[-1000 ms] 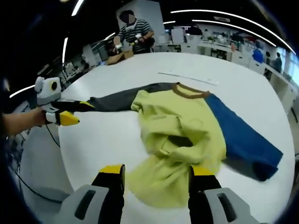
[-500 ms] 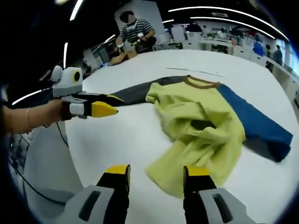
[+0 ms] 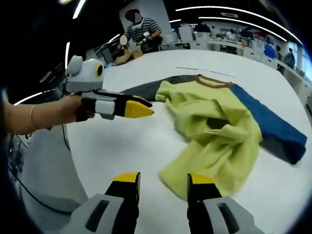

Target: Fold the garment on the visible template until the final outline fits inside the template.

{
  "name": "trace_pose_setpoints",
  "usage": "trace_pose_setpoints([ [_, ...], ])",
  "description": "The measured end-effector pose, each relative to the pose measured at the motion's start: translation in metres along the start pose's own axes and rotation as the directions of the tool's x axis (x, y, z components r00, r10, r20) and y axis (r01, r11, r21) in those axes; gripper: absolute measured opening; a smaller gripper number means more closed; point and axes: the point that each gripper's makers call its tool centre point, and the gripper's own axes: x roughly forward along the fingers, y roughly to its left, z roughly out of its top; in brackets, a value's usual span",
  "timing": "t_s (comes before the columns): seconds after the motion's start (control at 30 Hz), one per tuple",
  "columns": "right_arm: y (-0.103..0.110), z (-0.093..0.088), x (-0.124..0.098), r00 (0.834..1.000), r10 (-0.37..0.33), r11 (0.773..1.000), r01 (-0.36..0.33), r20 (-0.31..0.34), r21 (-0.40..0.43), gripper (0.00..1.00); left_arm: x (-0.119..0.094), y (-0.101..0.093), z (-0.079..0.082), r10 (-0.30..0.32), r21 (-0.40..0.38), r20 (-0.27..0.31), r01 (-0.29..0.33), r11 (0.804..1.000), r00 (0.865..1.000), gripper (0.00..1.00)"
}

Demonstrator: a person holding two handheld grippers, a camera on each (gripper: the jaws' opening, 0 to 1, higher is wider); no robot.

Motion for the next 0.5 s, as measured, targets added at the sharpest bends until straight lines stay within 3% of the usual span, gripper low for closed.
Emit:
trace_pose_setpoints([
  [0.27, -0.002, -0.004, 0.005, 1.0, -0.02, 0.998, 0.02, 0.009, 0.062, 0.31, 0.019, 0.002, -0.007, -0.002, 0.017, -0.032, 0.003, 1.0, 0.999, 0.24],
  [0.5, -0.007, 0.0, 0.011, 0.998, -0.055, 0.997, 0.054, 0.015, 0.063, 0.29, 0.032, -0.003, -0.007, -0.024, 0.042, -0.044, 0.026, 0.999, 0.999, 0.23],
])
